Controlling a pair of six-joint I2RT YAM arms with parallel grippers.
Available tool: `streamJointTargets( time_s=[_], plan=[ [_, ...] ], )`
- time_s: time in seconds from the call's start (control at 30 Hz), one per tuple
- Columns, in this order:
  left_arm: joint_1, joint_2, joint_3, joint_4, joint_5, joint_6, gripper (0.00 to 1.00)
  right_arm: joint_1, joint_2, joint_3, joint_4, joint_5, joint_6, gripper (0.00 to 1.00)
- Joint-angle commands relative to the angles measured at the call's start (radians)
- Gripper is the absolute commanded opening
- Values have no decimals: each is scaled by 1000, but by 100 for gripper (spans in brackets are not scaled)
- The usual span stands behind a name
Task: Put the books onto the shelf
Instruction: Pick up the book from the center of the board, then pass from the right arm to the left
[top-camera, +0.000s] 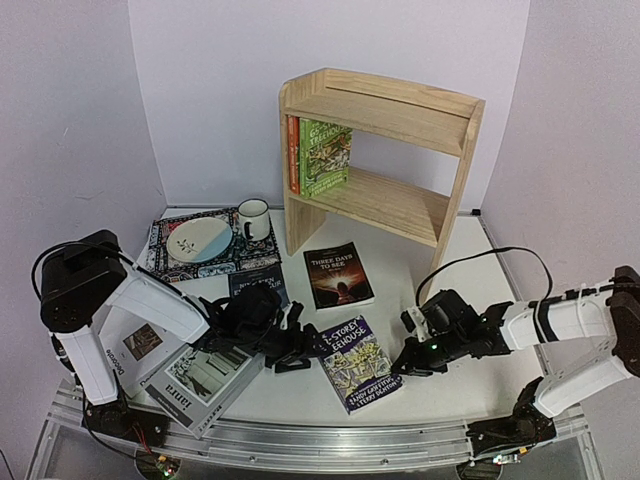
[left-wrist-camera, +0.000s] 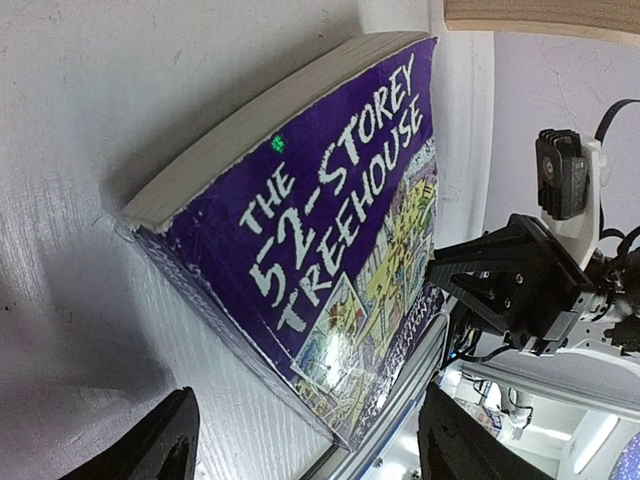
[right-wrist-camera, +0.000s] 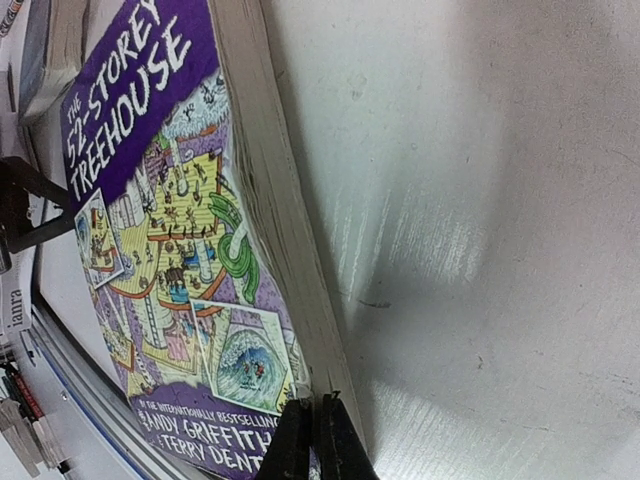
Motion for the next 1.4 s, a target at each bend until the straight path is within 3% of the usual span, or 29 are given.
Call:
streamJointTargets(
  time_s=[0.0, 0.13, 0.4, 0.9, 1.23, 1.37],
  plan=[
    [-11, 19, 23, 52, -4, -16, 80, -15, 16, -65, -156, 60, -3, 0],
    [-15, 25, 18, 66, -6, -34, 86, -18, 21, -76, -143, 59, -1, 0],
    [-20, 82, 43, 104, 0, -63, 84, -20, 32, -83, -114, 47, 2, 0],
    [-23, 123, 99, 208, -49, -51, 59, -20, 30, -81, -96, 22, -4, 0],
    [-26, 44, 102, 249, -68, 16, 34, -21, 1, -47, -80, -18, -27, 1],
    [-26, 11, 102, 255, -80, 37, 15, -21, -34, -33, -79, -26, -42, 8]
  ],
)
